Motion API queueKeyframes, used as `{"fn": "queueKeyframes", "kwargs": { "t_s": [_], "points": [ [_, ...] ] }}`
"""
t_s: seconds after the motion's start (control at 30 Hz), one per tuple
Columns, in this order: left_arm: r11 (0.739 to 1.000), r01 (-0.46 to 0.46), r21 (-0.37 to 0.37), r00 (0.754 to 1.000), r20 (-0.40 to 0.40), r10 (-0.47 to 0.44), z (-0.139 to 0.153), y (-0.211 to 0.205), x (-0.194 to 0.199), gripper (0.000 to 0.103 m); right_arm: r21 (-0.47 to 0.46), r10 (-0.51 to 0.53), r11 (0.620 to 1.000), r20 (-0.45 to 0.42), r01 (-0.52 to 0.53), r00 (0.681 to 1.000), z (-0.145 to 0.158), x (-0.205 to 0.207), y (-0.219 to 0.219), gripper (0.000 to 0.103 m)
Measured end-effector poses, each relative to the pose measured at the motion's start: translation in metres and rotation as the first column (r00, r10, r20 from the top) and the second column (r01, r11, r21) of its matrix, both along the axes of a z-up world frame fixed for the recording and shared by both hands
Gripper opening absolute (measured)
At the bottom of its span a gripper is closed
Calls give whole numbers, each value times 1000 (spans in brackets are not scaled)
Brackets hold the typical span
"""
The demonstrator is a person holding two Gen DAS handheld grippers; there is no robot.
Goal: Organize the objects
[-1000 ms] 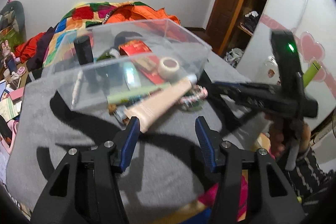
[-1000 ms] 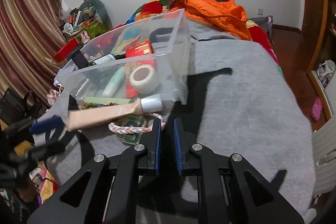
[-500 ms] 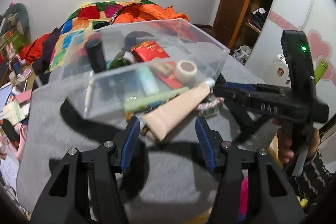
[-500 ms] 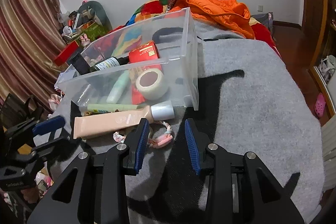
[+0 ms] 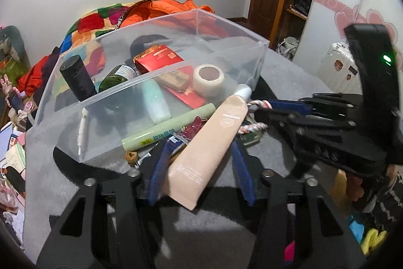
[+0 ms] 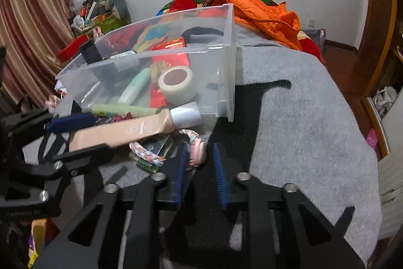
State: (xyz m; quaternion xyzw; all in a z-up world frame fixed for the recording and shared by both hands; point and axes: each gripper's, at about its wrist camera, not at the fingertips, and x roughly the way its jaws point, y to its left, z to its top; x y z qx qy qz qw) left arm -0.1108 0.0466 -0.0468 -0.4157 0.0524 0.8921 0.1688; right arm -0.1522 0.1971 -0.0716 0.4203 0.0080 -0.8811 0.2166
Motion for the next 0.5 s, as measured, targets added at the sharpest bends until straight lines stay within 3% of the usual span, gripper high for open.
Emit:
{"fn": "queueKeyframes", "kwargs": {
  "t_s": [0.17,0.27,0.5],
  "points": [
    [999,38,24,999,15,-38,-2,5,14,35,-20,-16,1000,-4,15,1000,1,0,7,12],
    [999,39,11,999,25,-40,-10,8,21,25,-32,-36,999,-9,36,999,4,3,15,11],
    [999,11,37,1000,21,-12,-11,-5,38,25,-86,-86,993,-44,82,995,24,12,38,11]
  ]
}}
